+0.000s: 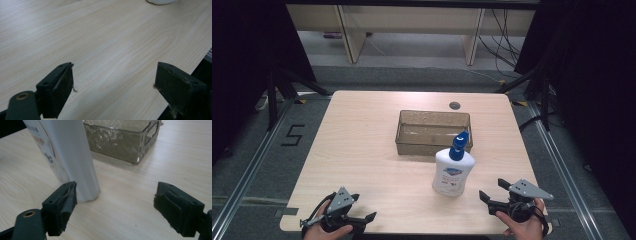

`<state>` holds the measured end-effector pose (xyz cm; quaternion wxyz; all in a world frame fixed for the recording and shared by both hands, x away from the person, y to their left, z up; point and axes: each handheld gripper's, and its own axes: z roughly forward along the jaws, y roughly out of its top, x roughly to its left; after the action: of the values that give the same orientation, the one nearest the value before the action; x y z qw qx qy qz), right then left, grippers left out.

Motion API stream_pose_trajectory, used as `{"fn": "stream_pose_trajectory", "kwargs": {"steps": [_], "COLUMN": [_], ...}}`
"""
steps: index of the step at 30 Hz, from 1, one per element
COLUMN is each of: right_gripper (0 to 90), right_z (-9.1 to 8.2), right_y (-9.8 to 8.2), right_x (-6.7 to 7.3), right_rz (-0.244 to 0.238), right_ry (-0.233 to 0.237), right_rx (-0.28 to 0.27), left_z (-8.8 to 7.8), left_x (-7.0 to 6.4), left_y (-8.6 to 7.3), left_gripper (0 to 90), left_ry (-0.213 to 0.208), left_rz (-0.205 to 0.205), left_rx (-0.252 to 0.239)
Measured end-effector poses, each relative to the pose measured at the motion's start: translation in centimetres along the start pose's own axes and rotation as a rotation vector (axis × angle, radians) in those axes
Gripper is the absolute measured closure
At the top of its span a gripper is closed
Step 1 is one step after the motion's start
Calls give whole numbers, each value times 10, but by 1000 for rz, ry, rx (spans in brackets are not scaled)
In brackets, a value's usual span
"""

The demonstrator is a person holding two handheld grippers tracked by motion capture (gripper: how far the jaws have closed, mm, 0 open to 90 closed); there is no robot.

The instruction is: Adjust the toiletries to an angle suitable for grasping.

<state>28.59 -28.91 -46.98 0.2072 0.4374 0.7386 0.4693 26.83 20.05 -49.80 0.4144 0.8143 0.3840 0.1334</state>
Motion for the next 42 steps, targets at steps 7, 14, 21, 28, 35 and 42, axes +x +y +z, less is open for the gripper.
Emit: {"fn": "stream_pose_trajectory", "kwargs": {"steps": [7, 14, 21, 28, 35, 42], "right_gripper": [190, 172, 161, 156, 152, 153], "right_z": [-4, -8, -16, -25, -27, -28], "right_y": [6, 13, 24, 32, 44, 60], "right_x": [4, 9, 15, 20, 26, 33], "right_rz": [-2, 21, 7, 22, 1, -31], "right_ry": [16, 76, 100, 143, 166, 156], "right_rx": [-56, -79, -143, -176, -192, -202], "left_z": [0, 0, 0, 2, 2, 2], "left_x": [0, 1, 2, 3, 2, 2], "left_y": [0, 0, 0, -1, -1, -1], "left_gripper": [149, 149, 149, 149, 149, 149], "left_ry": [10, 1, 1, 4, 7, 9], "left_rz": [-3, 1, 15, 4, 10, 7], "left_rx": [-1, 6, 23, 25, 22, 16]}}
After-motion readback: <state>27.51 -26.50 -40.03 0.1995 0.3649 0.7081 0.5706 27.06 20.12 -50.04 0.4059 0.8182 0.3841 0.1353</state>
